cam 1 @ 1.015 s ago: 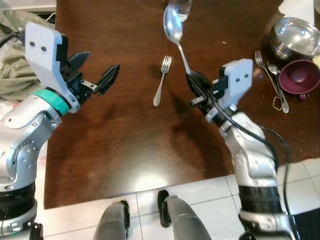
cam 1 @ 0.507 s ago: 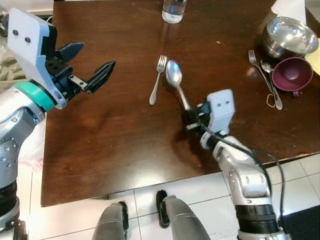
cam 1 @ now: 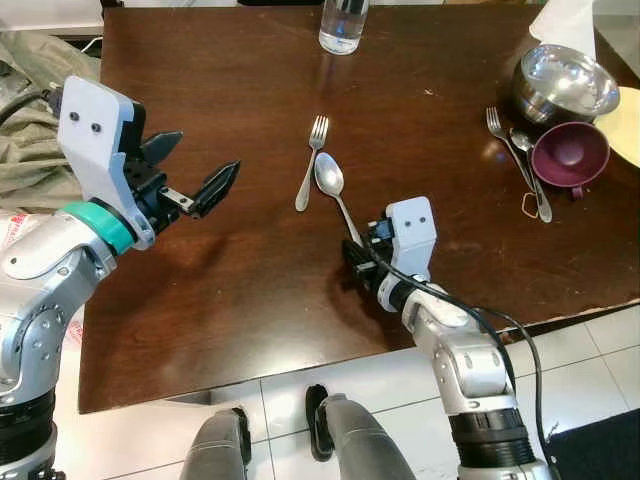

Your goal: Setting the table

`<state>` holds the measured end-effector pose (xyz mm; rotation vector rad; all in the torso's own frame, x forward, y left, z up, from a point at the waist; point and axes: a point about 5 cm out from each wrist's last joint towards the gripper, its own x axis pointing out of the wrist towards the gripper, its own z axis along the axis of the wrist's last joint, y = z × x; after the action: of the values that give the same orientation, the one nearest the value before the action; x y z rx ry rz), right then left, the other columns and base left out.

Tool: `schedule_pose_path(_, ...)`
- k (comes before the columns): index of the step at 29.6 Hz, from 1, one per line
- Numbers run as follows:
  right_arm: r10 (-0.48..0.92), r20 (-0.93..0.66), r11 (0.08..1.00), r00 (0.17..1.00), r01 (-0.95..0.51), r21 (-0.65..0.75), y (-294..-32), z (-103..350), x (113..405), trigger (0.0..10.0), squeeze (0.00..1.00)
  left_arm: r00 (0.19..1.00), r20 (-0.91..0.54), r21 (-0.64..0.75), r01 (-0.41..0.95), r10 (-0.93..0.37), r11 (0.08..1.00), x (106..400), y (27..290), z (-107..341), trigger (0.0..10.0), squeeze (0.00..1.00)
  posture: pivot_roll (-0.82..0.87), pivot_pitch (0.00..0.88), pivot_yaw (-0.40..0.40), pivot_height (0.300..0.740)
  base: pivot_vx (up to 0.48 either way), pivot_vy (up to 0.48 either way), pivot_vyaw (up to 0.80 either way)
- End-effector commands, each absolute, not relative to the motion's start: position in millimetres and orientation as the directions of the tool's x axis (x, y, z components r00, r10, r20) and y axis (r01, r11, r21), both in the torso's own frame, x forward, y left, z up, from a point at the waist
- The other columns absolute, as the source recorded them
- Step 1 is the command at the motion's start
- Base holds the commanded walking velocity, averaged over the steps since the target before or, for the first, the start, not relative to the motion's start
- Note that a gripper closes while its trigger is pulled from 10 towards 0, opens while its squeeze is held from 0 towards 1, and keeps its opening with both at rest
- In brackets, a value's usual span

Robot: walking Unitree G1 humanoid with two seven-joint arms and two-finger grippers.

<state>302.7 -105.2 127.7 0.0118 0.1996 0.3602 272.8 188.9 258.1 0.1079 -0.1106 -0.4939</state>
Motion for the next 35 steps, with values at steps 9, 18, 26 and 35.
schedule_pose_path(9, 0.289, -0.201, 0.956, 0.936, -0.293, 0.009, -111.6, 128.0, 321.1, 10.0, 0.00, 0.876, 0.077, 0.132, 0.464, -0.476, 0.876, 272.4, 186.7, 256.2, 10.0, 0.00, 0.00, 0.167, -0.045, 0.740, 0.000, 0.000, 0.00)
schedule_pose_path(18, 0.353, -0.230, 0.935, 0.907, -0.348, 0.066, -98.2, 117.4, 341.2, 10.0, 0.00, 0.881, 0.081, 0.141, 0.452, -0.465, 0.881, 272.0, 186.5, 256.5, 10.0, 0.00, 0.03, 0.165, -0.042, 0.740, 0.000, 0.000, 0.00)
schedule_pose_path(26, 0.392, -0.268, 0.918, 0.880, -0.391, 0.058, -97.3, 102.1, 343.5, 10.0, 0.00, 0.885, 0.086, 0.142, 0.444, -0.458, 0.885, 272.1, 186.9, 258.0, 10.0, 0.00, 0.05, 0.170, -0.045, 0.740, 0.000, 0.000, 0.00)
schedule_pose_path(35, 0.444, -0.219, 0.895, 0.869, -0.442, 0.058, -95.9, 108.2, 351.6, 10.0, 0.00, 0.886, 0.089, 0.143, 0.441, -0.455, 0.886, 272.1, 188.1, 259.5, 10.0, 0.00, 0.05, 0.175, -0.040, 0.740, 0.000, 0.000, 0.00)
